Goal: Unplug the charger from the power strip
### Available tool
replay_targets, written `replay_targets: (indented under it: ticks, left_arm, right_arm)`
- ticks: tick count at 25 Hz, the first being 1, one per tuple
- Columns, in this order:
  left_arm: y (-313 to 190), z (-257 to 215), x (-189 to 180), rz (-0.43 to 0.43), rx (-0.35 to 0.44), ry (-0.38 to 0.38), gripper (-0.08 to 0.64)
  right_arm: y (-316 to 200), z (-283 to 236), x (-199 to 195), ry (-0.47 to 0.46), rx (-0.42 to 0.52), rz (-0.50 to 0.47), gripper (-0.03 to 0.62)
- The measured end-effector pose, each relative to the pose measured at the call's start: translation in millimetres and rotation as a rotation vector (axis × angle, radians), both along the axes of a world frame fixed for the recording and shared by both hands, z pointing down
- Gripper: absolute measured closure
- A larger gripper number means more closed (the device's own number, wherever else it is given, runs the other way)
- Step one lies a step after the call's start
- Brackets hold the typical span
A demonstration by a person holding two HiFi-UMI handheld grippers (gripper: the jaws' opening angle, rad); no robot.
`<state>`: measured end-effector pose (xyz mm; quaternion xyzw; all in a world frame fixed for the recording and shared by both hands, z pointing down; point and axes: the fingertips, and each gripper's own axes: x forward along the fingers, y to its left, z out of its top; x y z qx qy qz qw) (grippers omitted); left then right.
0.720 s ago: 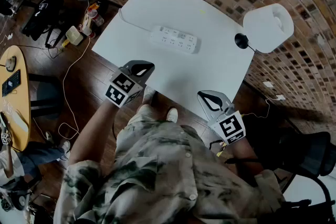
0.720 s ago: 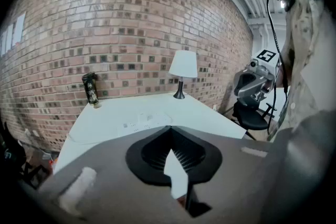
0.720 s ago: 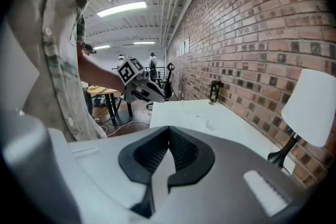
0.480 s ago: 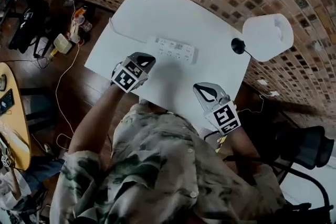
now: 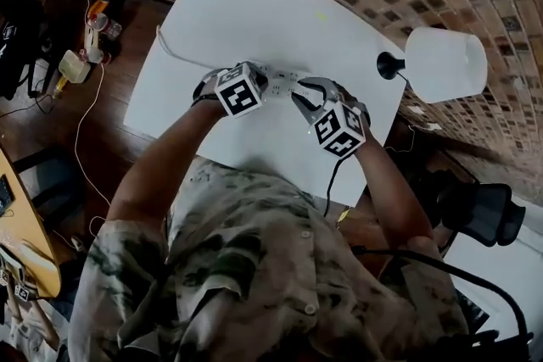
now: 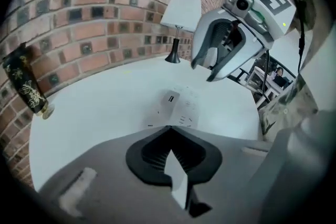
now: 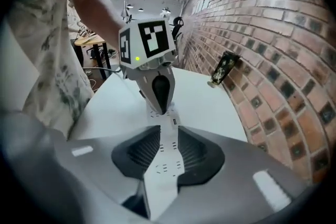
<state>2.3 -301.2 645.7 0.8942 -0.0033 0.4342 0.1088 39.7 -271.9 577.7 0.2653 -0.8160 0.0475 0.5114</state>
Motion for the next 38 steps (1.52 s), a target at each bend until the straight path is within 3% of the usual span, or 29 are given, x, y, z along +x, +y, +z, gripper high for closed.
replay_targets:
  ticks: [10,15,21,27,32,35,38]
  left_arm:
    - [-1.1,8.0,3.1,0.059,-0.117,-0.052,0.558]
    - [0.0,7.7,3.4,0.064,-0.138,-0.044,0.56]
    - [-3.9,6.2,2.6,0.075,-0.172,-0.039,0.561]
    - [-15.4,7.1,-0.5,0.023,-0.192,-0.027,0.561]
    - [-1.3,5.1,5.7,0.005,-0.347,0.03,0.563]
    - [-2.8,5.1,4.4,0.013,-0.353,0.032,0.563]
    - [-2.5,5.0,3.2,-0.003,-0.394,0.037,0.561]
  right_arm:
    - [-36.8,58.0,-27.8,0.117,-0.216,-0.159,0.434]
    - [-34.5,74.6,-32.5,0.19,-0.297,-0.216,0.473]
    - [-33.5,74.5,-34.6,0.193,-0.362,-0.214,0.486]
    - [-33.0,73.6,-34.1,0.216,-0.351,-0.216,0.488]
    - [-33.2,67.1,-35.3,0.199,-0.362,-0.209,0.488]
    - [-54.8,31.9,-42.3,0.131,-0.329,-0.184,0.488]
    - [-80.1,-9.5,-37.9,0.15,-0.269,-0.197,0.488]
